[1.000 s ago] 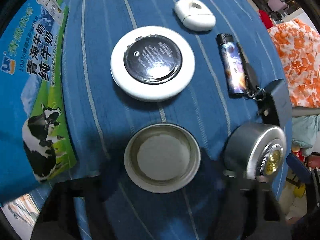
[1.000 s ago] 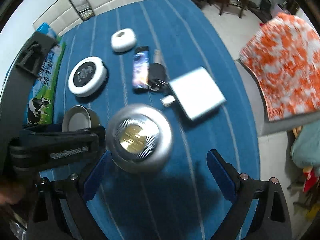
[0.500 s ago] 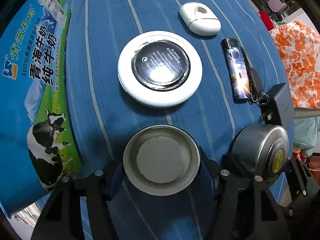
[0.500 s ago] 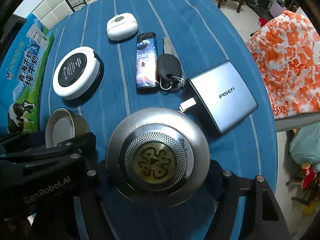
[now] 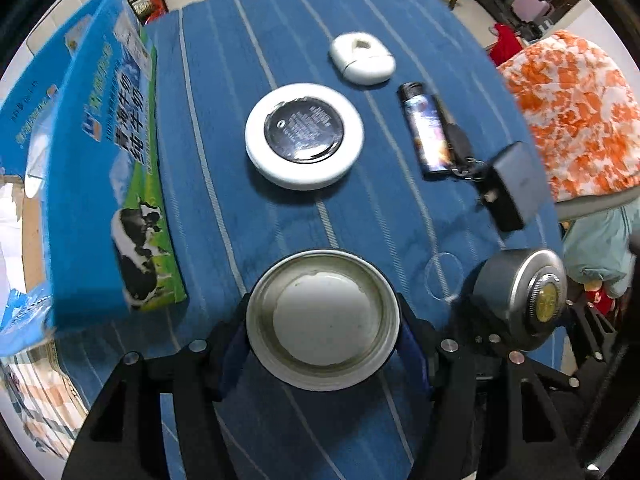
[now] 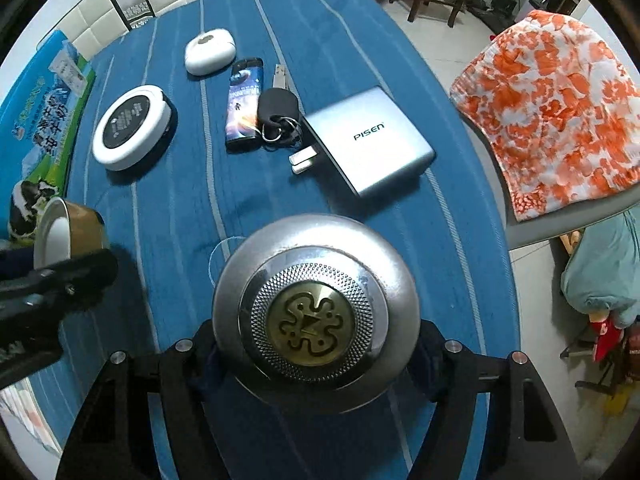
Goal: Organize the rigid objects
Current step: 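Grasp the silver tin lid with the left tool while the right tool grasps the silver speaker, then carry the tin lid and speaker into the blue box and release both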
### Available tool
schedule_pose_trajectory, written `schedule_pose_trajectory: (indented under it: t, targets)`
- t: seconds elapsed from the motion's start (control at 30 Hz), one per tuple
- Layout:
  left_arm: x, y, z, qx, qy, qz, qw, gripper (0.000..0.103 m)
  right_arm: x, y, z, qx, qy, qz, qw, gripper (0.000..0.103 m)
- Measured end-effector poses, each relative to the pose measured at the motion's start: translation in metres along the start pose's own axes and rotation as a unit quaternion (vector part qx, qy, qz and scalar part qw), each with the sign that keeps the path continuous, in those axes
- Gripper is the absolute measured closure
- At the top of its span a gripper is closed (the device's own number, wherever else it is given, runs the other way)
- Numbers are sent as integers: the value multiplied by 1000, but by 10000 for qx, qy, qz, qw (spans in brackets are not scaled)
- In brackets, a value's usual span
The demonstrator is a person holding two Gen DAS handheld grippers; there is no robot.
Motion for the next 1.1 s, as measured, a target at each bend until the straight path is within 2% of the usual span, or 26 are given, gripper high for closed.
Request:
schedule_pose_trajectory:
  t: [0.23, 0.47, 0.6, 0.77, 1.1]
  targets:
    - [-42, -3, -7, 132, -386, -235, 9989, 41, -40, 9, -1, 1, -406, 2, 9992, 30]
    - [-110, 27, -9, 27, -946, -414, 9947, 41, -101, 29, 14, -193, -847, 149, 9961, 30]
    - [-149, 54, -11, -92, -1279, -370, 9911, 41, -137, 60, 22, -385, -1043, 330, 9933, 30]
    - [-188, 97, -16, -306, -1661, -118, 9856, 41, -171, 106, 28, -567, -1225, 511, 9895, 30]
    - [-225, 184, -42, -940, -1954, 221, 9760, 41, -215, 212, 43, -1110, -1443, 845, 9796, 30]
Point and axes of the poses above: each gripper's, at about its wrist camera, not at the fingertips, and x roughly the way its jaws point, y to its left, z to its top, the point moved 2 cm from there along x, roughly the way its jaws point, and after that the axes turned 1 degree about z, right-handed, at the moved point
